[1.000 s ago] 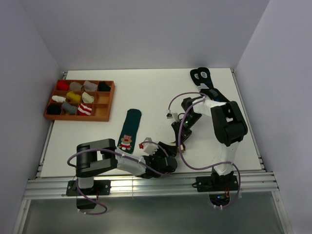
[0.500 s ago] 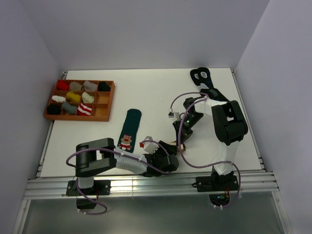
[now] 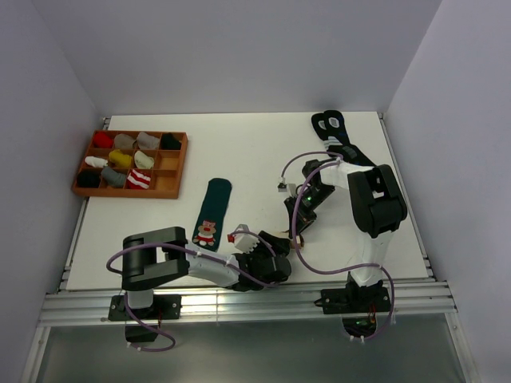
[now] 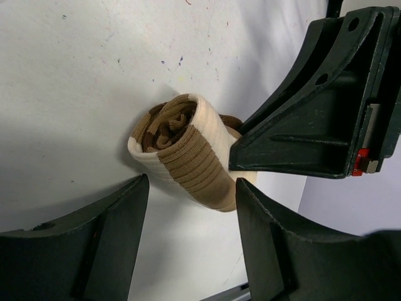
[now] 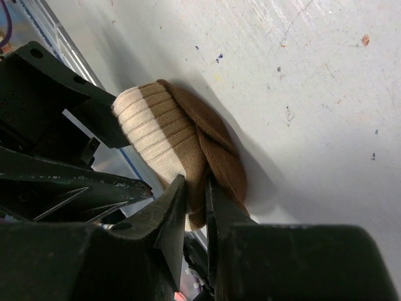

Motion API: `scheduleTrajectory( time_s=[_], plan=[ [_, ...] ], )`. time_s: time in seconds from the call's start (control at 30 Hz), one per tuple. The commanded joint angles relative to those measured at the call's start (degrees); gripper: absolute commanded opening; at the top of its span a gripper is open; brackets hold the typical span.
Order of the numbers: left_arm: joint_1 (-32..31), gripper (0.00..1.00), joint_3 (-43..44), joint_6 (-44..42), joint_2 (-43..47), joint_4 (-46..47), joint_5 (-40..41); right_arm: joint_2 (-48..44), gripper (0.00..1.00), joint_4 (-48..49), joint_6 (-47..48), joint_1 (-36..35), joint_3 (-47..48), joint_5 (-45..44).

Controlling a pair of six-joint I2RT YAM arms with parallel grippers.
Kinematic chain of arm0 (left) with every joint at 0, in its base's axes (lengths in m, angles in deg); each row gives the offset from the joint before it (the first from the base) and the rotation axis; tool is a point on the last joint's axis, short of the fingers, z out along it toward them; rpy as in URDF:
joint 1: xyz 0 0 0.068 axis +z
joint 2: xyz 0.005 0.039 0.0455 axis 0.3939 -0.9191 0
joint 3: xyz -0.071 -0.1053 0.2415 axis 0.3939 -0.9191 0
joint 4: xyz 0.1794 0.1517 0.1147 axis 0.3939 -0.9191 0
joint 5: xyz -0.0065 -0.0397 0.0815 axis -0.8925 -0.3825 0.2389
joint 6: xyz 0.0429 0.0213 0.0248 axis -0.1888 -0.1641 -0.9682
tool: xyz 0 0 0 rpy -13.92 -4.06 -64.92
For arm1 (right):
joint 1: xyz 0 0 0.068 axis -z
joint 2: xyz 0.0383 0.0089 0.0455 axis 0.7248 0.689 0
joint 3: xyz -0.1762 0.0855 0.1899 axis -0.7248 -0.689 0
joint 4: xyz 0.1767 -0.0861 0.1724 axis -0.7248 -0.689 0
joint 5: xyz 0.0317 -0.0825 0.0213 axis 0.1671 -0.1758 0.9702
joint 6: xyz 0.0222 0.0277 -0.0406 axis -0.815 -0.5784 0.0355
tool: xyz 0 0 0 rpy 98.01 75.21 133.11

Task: Roll the socks
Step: Roll the sock at the center of the board.

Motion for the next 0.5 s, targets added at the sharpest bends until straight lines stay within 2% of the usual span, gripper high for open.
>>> scheduleTrajectory(
  time_s=[0.0,0.47],
  plan=[
    [-0.5,0.65,-1.2,33.3,-1.9,-4.5,-1.3,-0.3,0.0,6.3,2.1,0.7,-0.8,-4.4],
    [2.2,0.64,-0.9,36.5,-6.6,0.9,-4.3,0.5,0.0,0.1,8.5,2.0,1.3,1.1]
  ],
)
